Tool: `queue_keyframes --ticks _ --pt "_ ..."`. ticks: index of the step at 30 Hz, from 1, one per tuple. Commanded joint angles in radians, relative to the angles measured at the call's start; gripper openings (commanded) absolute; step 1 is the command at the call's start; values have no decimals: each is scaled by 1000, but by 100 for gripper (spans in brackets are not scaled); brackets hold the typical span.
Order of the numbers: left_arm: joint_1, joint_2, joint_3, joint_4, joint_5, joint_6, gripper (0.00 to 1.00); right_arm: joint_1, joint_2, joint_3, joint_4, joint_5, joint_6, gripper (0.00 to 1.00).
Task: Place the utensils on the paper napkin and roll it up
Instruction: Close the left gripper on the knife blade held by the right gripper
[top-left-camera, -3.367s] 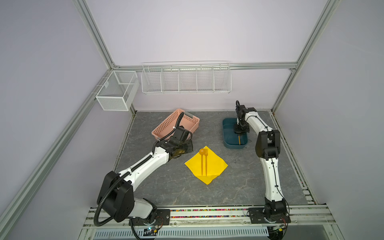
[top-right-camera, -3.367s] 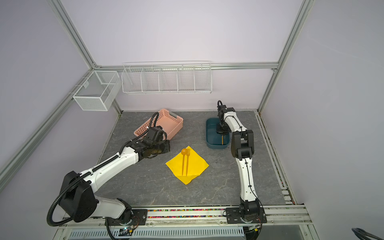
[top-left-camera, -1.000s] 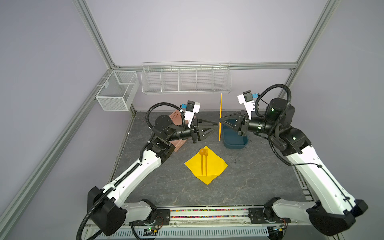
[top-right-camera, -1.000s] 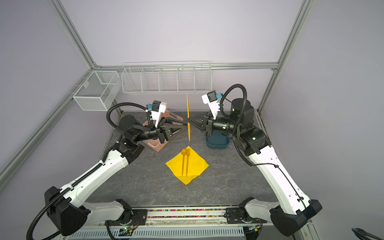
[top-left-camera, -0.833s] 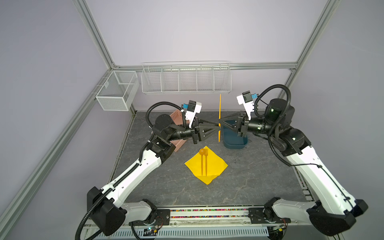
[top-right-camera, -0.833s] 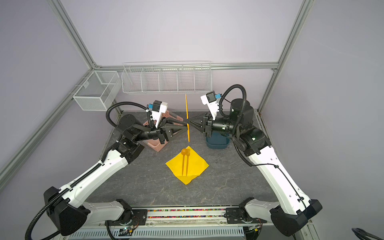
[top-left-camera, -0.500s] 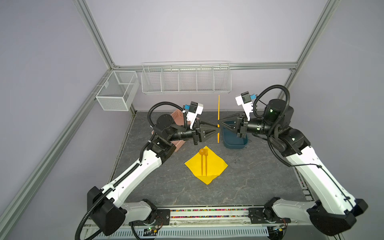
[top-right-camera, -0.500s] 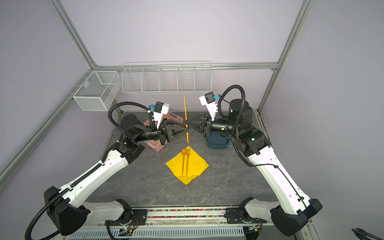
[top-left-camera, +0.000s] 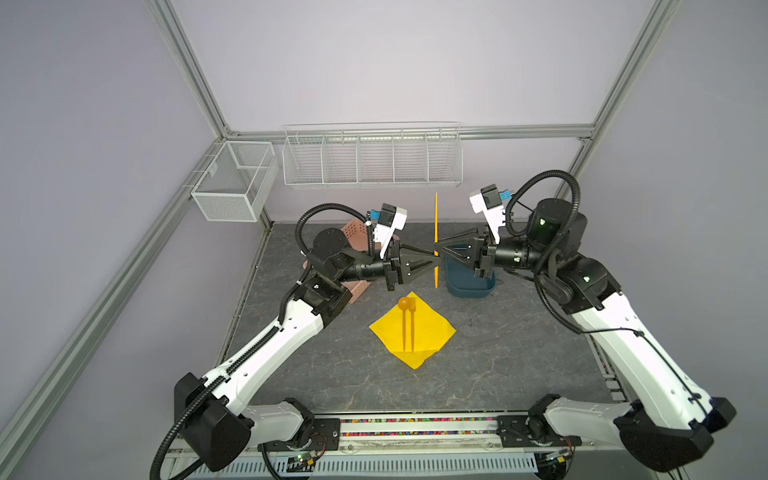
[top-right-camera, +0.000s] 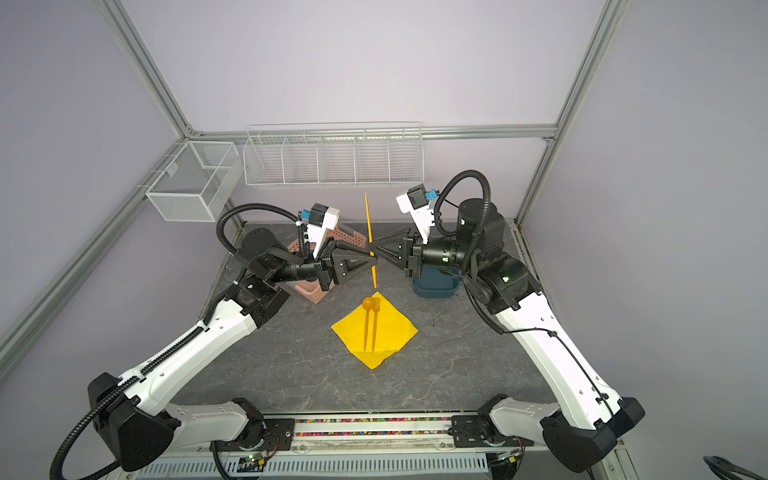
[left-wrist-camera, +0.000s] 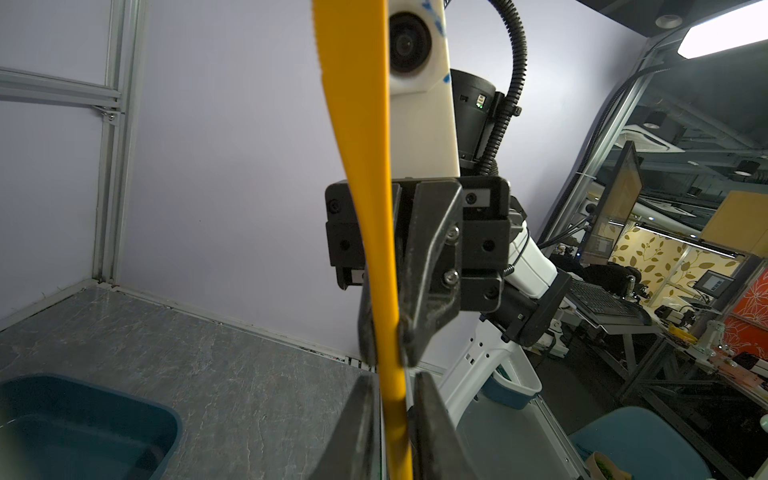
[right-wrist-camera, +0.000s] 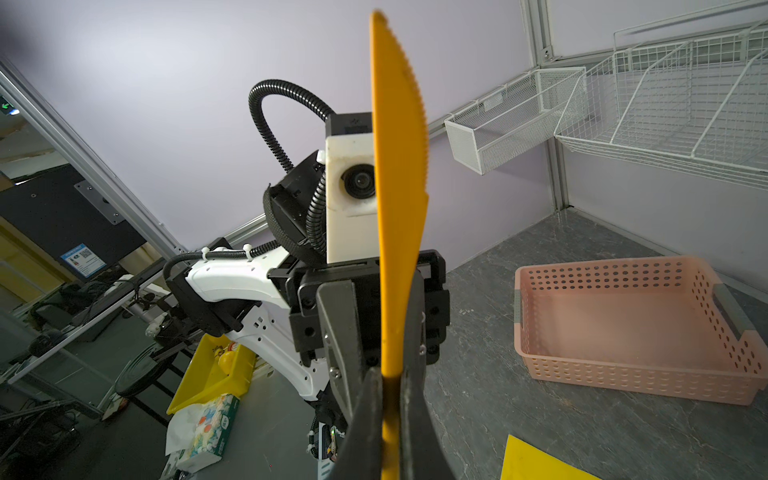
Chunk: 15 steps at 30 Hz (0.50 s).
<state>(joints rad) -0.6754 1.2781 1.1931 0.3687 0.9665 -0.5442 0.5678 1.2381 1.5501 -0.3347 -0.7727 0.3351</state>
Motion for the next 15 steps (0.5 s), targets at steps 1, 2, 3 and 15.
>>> queue_keyframes --ticks 1,2,3,15 --pt "-5 -24 19 17 23 1 18 10 -28 17 -6 -35 -28 8" --pt "-4 -24 20 13 23 3 18 10 -29 18 -7 -37 -28 8" --pt "-5 -25 20 7 22 5 17 10 -29 18 -10 -39 -31 7" --pt "-5 -20 31 -19 8 32 8 13 -34 22 -43 -29 -54 8"
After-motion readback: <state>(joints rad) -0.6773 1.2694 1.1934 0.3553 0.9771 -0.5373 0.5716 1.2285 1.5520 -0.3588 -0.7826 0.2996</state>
